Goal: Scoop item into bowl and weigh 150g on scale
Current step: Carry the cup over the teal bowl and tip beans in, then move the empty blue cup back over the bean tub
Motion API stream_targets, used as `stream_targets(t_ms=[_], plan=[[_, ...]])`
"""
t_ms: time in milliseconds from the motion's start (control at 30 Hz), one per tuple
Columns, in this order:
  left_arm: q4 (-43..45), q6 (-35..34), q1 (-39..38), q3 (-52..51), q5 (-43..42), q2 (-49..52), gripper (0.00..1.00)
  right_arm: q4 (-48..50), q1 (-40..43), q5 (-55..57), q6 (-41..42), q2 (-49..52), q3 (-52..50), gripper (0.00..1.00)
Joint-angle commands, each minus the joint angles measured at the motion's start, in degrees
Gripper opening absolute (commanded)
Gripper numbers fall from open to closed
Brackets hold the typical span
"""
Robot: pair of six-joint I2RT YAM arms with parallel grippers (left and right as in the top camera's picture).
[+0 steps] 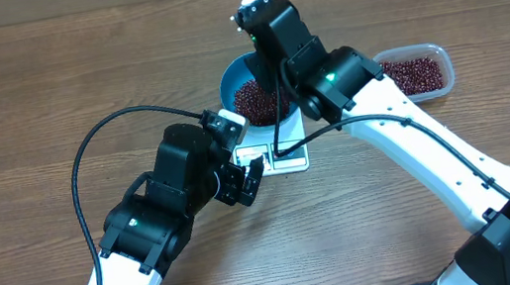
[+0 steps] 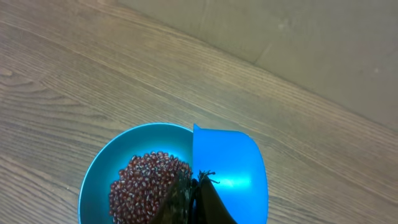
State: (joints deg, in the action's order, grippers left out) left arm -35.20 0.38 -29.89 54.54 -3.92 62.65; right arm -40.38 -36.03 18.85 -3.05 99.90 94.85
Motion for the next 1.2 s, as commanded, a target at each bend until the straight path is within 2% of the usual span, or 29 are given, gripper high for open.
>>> stream_targets(t_ms=[0, 433, 633, 867, 1167], plan=[[0.07, 0.68, 0.35, 1.11, -0.63, -0.11, 1.0, 0.68, -1.53, 3.98, -0.17, -0.87, 1.49, 0.04], [-0.15, 0.7, 0.35, 1.11, -0.63, -0.11, 1.0, 1.38, -1.7, 4.72, 3.8, -1.01, 1.62, 0.04], [-0.15, 0.7, 0.35, 1.11, -0.61, -0.11, 1.0, 1.97, -0.46, 14.69, 6.6, -2.86, 1.68, 0.04], [-0.15, 0.7, 0.35, 1.11, -0.61, -0.11, 1.0, -1.33, 4.15, 21.44, 8.87, -3.8, 1.66, 0.04], [-0.13, 0.7, 0.35, 1.11, -0.61, -0.11, 0.99, -10.12, 14.12, 21.51, 15.8, -3.78, 1.64, 0.04]])
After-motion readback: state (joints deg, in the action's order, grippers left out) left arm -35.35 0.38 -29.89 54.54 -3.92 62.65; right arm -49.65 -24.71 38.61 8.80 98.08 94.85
